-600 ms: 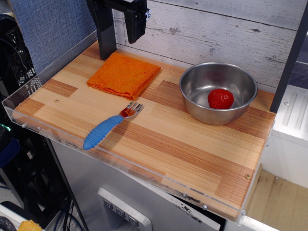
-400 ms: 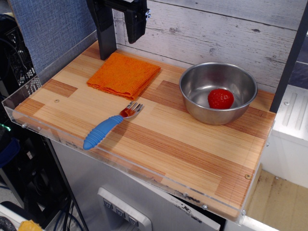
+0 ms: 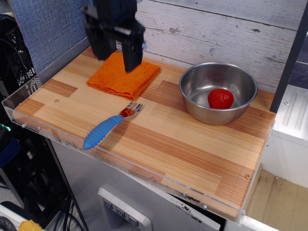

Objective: Move the fork to the left edge of the counter.

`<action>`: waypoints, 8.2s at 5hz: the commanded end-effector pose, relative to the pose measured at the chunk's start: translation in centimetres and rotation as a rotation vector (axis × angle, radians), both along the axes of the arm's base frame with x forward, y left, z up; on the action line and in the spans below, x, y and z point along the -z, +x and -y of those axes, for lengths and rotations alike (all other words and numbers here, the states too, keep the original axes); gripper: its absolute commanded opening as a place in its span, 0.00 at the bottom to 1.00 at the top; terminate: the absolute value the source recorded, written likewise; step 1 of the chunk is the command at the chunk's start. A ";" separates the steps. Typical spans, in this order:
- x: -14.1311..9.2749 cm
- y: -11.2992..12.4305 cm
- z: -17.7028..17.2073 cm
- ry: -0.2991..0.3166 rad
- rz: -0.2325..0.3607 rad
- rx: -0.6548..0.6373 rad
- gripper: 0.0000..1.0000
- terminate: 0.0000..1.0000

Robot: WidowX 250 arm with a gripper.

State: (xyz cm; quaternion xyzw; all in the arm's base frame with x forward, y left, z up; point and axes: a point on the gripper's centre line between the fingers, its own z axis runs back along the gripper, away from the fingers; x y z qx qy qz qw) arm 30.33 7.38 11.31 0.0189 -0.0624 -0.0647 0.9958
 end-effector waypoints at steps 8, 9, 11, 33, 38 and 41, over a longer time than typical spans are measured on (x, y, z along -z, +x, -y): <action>7.5 -2.3 -0.6 -0.002 -0.108 -0.046 1.00 0.00; 7.5 -2.3 -0.4 0.003 -0.106 -0.051 0.00 0.00; 7.3 -2.6 -0.5 0.002 -0.119 -0.052 1.00 0.00; 3.2 0.7 -12.1 0.099 0.039 -0.209 1.00 0.00; -3.2 -2.0 -3.0 0.057 0.043 -0.083 1.00 0.00; -3.5 -2.1 -3.5 0.074 -0.011 -0.125 1.00 0.00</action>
